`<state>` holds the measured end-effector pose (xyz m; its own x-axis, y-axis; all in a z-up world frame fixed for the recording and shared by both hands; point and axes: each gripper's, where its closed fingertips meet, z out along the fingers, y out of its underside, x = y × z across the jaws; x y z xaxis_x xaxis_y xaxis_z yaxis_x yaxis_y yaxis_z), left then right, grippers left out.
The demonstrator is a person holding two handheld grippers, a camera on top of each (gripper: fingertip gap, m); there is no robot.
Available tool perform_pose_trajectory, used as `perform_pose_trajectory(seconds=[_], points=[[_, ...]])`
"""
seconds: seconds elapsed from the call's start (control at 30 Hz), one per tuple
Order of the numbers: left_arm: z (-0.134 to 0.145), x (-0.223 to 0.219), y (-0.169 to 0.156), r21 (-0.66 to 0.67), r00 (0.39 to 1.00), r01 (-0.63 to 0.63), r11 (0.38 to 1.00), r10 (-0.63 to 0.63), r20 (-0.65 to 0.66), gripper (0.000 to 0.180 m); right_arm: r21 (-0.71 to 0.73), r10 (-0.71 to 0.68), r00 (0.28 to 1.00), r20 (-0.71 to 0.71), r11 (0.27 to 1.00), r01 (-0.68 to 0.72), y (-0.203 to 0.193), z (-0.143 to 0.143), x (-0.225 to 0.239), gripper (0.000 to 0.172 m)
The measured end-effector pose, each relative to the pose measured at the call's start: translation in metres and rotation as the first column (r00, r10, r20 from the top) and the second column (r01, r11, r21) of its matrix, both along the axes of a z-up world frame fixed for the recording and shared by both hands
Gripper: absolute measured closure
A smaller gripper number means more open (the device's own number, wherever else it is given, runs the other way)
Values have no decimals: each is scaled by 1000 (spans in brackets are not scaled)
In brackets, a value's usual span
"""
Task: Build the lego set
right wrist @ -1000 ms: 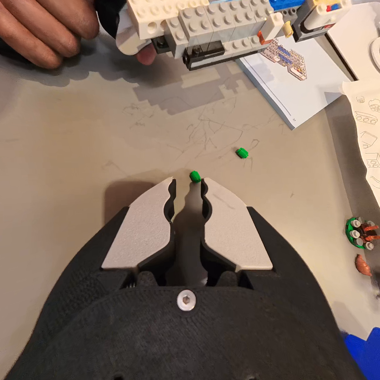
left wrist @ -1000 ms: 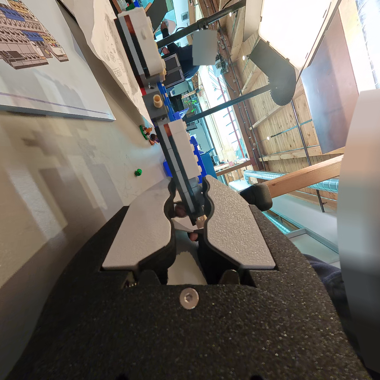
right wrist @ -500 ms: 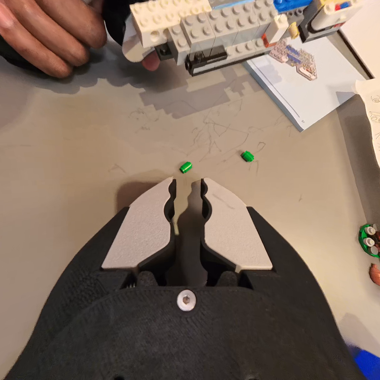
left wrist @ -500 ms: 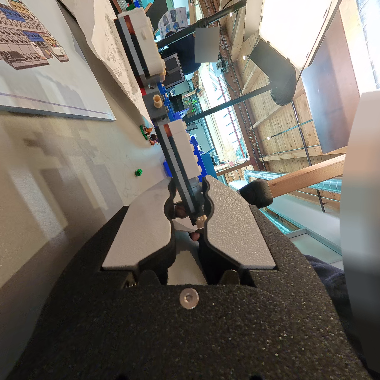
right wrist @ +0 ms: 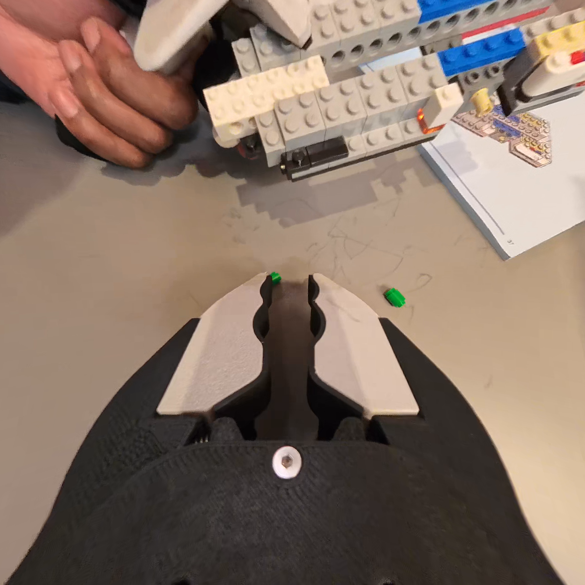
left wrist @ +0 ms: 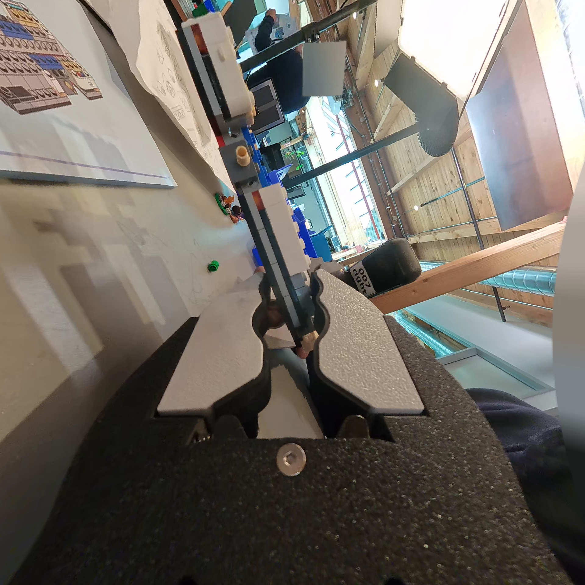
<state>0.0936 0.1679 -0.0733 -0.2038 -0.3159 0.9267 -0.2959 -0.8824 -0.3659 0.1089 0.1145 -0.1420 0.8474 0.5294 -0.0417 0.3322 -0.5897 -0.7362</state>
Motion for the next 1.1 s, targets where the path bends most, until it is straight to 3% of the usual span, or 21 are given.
perform_pose_trajectory(seconds=[0.27, 0.57, 0.9, 1.1], points=[[0, 0, 2, 2, 1000, -3, 1000, 3, 0, 156, -11, 75, 995, 59, 997, -74, 6, -6, -13, 150], [0, 0, 3, -9, 1000, 0, 1000, 0, -1, 156, 22, 58, 989, 138, 998, -62, -8, -7, -6, 149], [-1, 0, 3, -21, 1000, 1, 1000, -1, -2, 156, 54, -44, 999, 29, 998, 43, -10, 5, -4, 150], [-1, 0, 3, -16, 1000, 5, 1000, -5, -3, 156, 2, -93, 988, 122, 996, 93, -4, -3, -8, 151]])
